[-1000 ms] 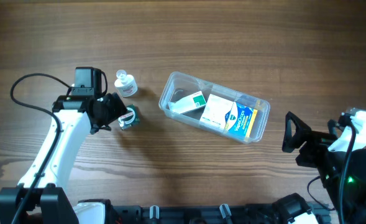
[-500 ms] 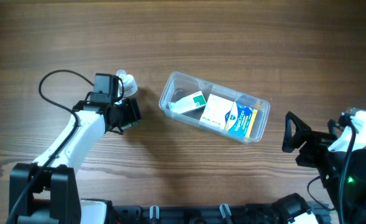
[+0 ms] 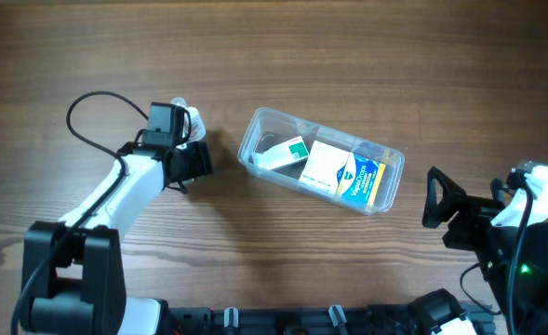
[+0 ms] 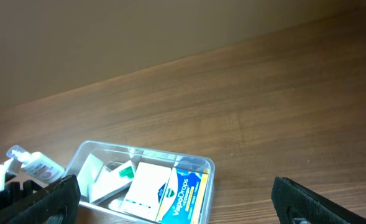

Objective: Pack container
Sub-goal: 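Lower the left gripper over the green Zam-Buk tin and grasp it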

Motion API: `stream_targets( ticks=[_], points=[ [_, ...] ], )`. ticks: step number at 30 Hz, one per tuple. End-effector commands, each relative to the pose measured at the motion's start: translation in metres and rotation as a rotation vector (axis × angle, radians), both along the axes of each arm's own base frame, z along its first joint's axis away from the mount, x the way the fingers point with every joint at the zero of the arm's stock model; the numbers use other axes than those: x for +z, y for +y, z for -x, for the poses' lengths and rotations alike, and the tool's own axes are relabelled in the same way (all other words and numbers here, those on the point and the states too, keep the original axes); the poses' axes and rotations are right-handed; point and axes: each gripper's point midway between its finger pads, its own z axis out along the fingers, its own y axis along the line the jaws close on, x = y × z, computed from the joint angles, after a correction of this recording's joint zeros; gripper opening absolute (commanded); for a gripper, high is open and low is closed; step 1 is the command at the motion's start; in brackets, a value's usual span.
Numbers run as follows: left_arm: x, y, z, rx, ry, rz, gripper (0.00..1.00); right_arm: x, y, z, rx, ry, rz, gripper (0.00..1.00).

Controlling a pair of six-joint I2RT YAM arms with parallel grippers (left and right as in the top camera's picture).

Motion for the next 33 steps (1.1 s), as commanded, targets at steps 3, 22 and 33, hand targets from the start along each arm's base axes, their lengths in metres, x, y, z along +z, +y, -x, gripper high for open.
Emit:
stream_targets(
  ticks=[3, 22, 33],
  points=[
    [-0.041, 0.011, 0.036, 0.099, 0.172, -0.029, 0.69, 0.003, -0.003, 0.001, -0.012, -0.012, 0.002, 1.00],
    [-0.003, 0.037, 0.070, 0.211, 0.210, -0.132, 0.64, 0.003, -0.003, 0.001, -0.012, -0.012, 0.002, 1.00],
    [0.048, 0.038, 0.050, 0.226, 0.038, -0.079, 0.88, 0.003, -0.003, 0.001, -0.012, -0.012, 0.002, 1.00]
  ],
)
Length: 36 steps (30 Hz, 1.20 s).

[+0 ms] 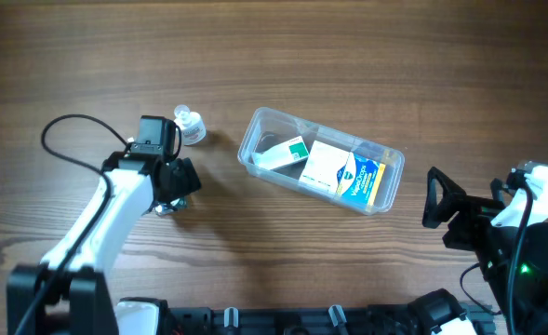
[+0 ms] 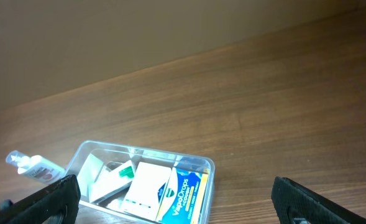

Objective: Pack container
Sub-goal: 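Lower the left gripper over the green Zam-Buk tin and grasp it, then carry the Zam-Buk tin over the container and lower it in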

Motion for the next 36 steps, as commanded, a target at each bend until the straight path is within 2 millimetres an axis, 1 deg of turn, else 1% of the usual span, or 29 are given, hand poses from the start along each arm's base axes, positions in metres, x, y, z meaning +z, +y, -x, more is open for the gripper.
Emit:
stream_targets(
  ticks=[1, 3, 5, 9, 11, 12, 13, 17, 20, 22, 23, 26, 29, 31, 33, 36],
  points=[
    [0.031, 0.002, -0.007, -0.012, -0.091, -0.004, 0.88, 0.003, -0.003, 0.001, -0.012, -0.012, 0.002, 1.00],
    [0.032, 0.003, -0.003, -0.052, -0.078, -0.017, 0.87, 0.003, -0.003, 0.001, -0.012, -0.012, 0.002, 1.00],
    [0.029, 0.006, 0.003, -0.059, -0.048, -0.026, 0.87, 0.003, -0.003, 0.001, -0.012, -0.012, 0.002, 1.00],
    [0.016, 0.014, 0.016, -0.084, 0.035, -0.043, 0.86, 0.003, -0.003, 0.001, -0.012, -0.012, 0.002, 1.00],
    [0.006, 0.023, 0.023, -0.061, 0.070, -0.059, 0.88, 0.003, -0.003, 0.001, -0.012, -0.012, 0.002, 1.00],
    [0.003, 0.025, 0.023, -0.057, 0.071, -0.059, 0.89, 0.003, -0.003, 0.001, -0.012, -0.012, 0.002, 1.00],
    [-0.002, 0.026, 0.018, -0.086, 0.058, -0.054, 0.90, 0.003, -0.003, 0.001, -0.012, -0.012, 0.002, 1.00],
    [-0.016, 0.008, 0.000, -0.190, 0.024, 0.032, 0.87, 0.003, -0.003, 0.001, -0.012, -0.012, 0.002, 1.00],
    [-0.030, 0.008, -0.003, -0.222, 0.050, 0.030, 0.88, 0.003, -0.003, 0.001, -0.012, -0.012, 0.002, 1.00],
    [-0.042, 0.007, 0.002, -0.229, 0.096, 0.037, 0.85, 0.003, -0.003, 0.001, -0.012, -0.012, 0.002, 1.00],
    [-0.048, 0.007, 0.006, -0.228, 0.123, 0.040, 0.82, 0.003, -0.003, 0.001, -0.012, -0.012, 0.002, 1.00],
    [-0.058, 0.007, 0.011, -0.204, 0.162, 0.047, 0.71, 0.003, -0.003, 0.001, -0.012, -0.012, 0.002, 1.00],
    [-0.054, 0.008, 0.009, -0.170, 0.146, 0.049, 0.60, 0.003, -0.003, 0.001, -0.012, -0.012, 0.002, 1.00],
    [-0.045, 0.008, 0.004, -0.162, 0.113, 0.049, 0.54, 0.003, -0.003, 0.001, -0.012, -0.012, 0.002, 1.00],
    [-0.026, 0.007, -0.001, -0.157, 0.070, 0.048, 0.44, 0.003, -0.003, 0.001, -0.012, -0.012, 0.002, 1.00],
    [0.020, 0.006, -0.011, -0.163, -0.018, 0.043, 0.41, 0.003, -0.003, 0.001, -0.012, -0.012, 0.002, 1.00]
  ],
)
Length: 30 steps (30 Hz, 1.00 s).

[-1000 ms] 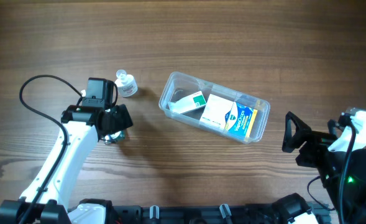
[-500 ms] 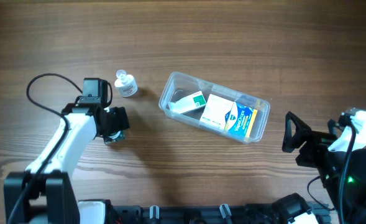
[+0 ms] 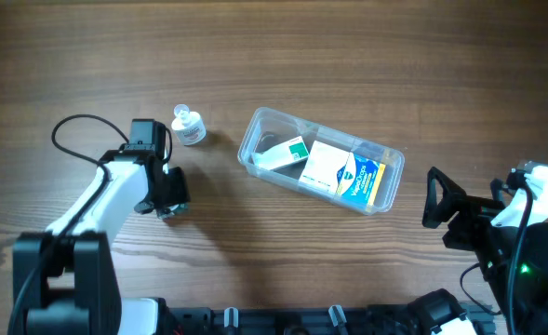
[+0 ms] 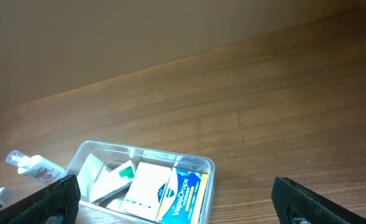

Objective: Pack container
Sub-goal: 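Carry the Zam-Buk tin over the container and lower it in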

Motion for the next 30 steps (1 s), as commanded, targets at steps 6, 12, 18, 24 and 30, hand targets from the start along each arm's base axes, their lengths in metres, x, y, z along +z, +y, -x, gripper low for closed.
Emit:
stream_targets(
  ticks=[6, 12, 18, 24, 30],
  points=[
    [0.157, -0.063, -0.031, -0.158, -0.403, 0.178, 0.29, 0.003, -0.003, 0.001, -0.012, -0.012, 0.002, 1.00],
    [0.215, -0.174, -0.041, -0.478, -0.700, 0.317, 0.24, 0.003, -0.003, 0.001, -0.012, -0.012, 0.002, 1.00],
    [0.199, -0.282, -0.053, -0.766, -0.833, 0.319, 0.25, 0.003, -0.003, 0.001, -0.012, -0.012, 0.002, 1.00],
    [0.120, -0.313, -0.079, -0.809, -0.755, 0.264, 0.20, 0.003, -0.003, 0.001, -0.012, -0.012, 0.002, 1.00],
    [0.095, -0.339, -0.073, -0.810, -0.720, 0.342, 0.21, 0.003, -0.003, 0.001, -0.012, -0.012, 0.002, 1.00]
  ],
)
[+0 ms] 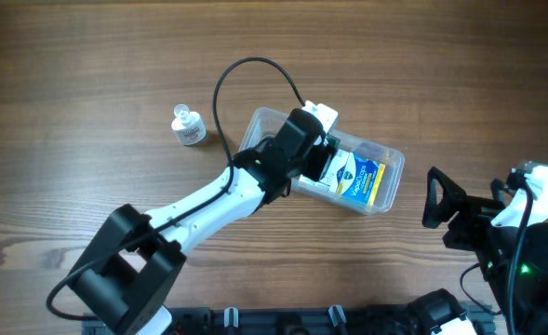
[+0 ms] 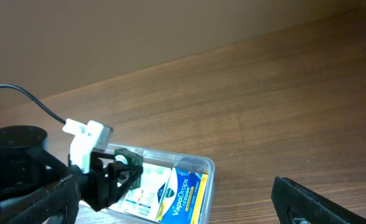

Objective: Pack container
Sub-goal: 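Carry the Zam-Buk tin over the container and lower it in, then release the tin and withdraw the left gripper toward the white bottle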

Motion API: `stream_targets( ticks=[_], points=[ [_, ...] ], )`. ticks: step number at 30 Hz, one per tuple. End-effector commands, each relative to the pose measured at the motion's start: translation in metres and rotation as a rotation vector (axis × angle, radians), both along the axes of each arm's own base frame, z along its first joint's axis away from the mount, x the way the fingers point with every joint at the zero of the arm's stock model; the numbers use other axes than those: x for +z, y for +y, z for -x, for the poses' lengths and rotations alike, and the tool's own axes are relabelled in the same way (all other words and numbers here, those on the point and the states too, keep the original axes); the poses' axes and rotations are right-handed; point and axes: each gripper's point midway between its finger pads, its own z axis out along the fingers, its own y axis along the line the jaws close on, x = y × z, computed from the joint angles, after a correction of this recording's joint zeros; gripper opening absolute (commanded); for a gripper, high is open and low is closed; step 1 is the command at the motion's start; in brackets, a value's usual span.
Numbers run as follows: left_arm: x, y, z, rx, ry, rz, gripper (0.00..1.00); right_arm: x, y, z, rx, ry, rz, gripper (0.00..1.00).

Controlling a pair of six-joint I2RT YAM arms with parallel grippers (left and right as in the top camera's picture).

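The clear plastic container [image 1: 385,199] lies right of the table's middle and holds a white and blue VapoDrops box [image 1: 365,177] [image 2: 178,191] and other cartons. My left arm reaches across from the lower left. My left gripper [image 1: 322,158] [image 2: 122,175] hangs over the container's left half, with a dark green carton [image 2: 128,160] at its fingertips. Whether the fingers grip it does not show. A small clear bottle [image 1: 188,126] with a white cap lies on the wood to the left of the container. My right gripper [image 1: 438,199] [image 2: 176,208] stands open by the right edge, holding nothing.
The brown wooden table [image 1: 87,56] carries only the container and the bottle. The left arm's black cable [image 1: 241,70] loops above the container's far left corner. A wall [image 2: 108,31] rises behind the table's far edge.
My left gripper was down at the left, below the bottle; now it is over the container's left half. The bottle, the container and my right arm have not moved.
At first my left gripper was right at the bottle, to the left of the container. Then the bottle lay alone and the gripper was below it, then farther down. Now the left gripper is over the container, with the bottle still on the table.
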Motion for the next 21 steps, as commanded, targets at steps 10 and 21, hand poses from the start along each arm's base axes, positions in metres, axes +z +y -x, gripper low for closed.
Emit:
stream_targets(
  ticks=[10, 21],
  points=[
    [0.004, -0.017, 0.009, -0.001, 0.005, 0.038, 0.58, 0.003, -0.002, 0.001, -0.012, -0.012, 0.002, 1.00],
    [0.041, -0.017, 0.003, 0.006, -0.052, 0.093, 0.83, 0.003, -0.002, 0.001, -0.012, -0.012, 0.002, 1.00]
  ],
)
